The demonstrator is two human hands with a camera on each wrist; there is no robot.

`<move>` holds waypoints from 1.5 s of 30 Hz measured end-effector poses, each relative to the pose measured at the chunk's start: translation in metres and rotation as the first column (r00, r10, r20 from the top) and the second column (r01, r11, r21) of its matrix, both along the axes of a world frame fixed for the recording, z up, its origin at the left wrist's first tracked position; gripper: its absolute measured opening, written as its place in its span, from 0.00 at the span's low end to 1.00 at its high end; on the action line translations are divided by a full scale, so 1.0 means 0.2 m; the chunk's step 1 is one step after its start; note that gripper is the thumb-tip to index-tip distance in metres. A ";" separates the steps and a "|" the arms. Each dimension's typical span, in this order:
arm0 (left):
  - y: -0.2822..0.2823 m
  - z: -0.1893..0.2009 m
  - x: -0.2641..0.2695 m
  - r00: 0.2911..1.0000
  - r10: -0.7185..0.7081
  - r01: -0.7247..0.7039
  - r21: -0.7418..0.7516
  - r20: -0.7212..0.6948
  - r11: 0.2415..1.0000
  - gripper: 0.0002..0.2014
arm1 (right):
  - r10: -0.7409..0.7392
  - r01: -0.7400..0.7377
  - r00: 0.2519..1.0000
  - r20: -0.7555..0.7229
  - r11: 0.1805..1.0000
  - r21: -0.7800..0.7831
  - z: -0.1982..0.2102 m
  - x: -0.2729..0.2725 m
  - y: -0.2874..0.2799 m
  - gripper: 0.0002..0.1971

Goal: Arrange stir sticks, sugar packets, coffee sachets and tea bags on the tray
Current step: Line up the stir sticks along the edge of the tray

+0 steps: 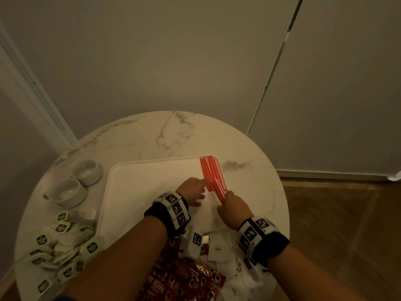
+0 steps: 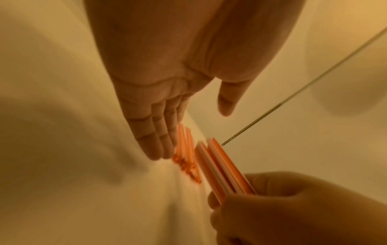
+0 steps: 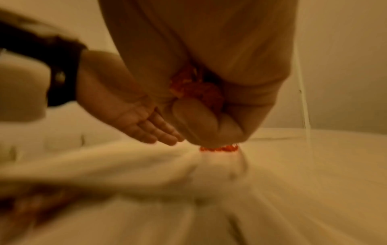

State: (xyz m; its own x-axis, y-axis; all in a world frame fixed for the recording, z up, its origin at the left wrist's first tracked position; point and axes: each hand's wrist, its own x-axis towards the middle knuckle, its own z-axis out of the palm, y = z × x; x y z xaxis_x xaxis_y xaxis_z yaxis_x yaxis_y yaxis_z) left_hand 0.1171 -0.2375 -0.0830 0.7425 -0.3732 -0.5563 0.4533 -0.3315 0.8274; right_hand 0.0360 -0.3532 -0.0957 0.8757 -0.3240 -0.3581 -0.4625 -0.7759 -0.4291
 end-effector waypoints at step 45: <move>-0.10 -0.27 -0.21 0.673 -0.591 0.377 0.481 0.446 0.792 0.48 | 0.395 -0.405 0.909 -0.134 0.912 -0.059 -0.07 -0.06 -0.27 0.51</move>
State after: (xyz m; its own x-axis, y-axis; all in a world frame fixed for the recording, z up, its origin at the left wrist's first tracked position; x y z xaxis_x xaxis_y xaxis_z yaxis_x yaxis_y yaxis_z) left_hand 0.0757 -0.2584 -0.1371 0.7132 -0.6474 -0.2688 -0.3471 -0.6593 0.6669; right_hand 0.0248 -0.4074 -0.1096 0.8916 0.0117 -0.4527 -0.1485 -0.9369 -0.3166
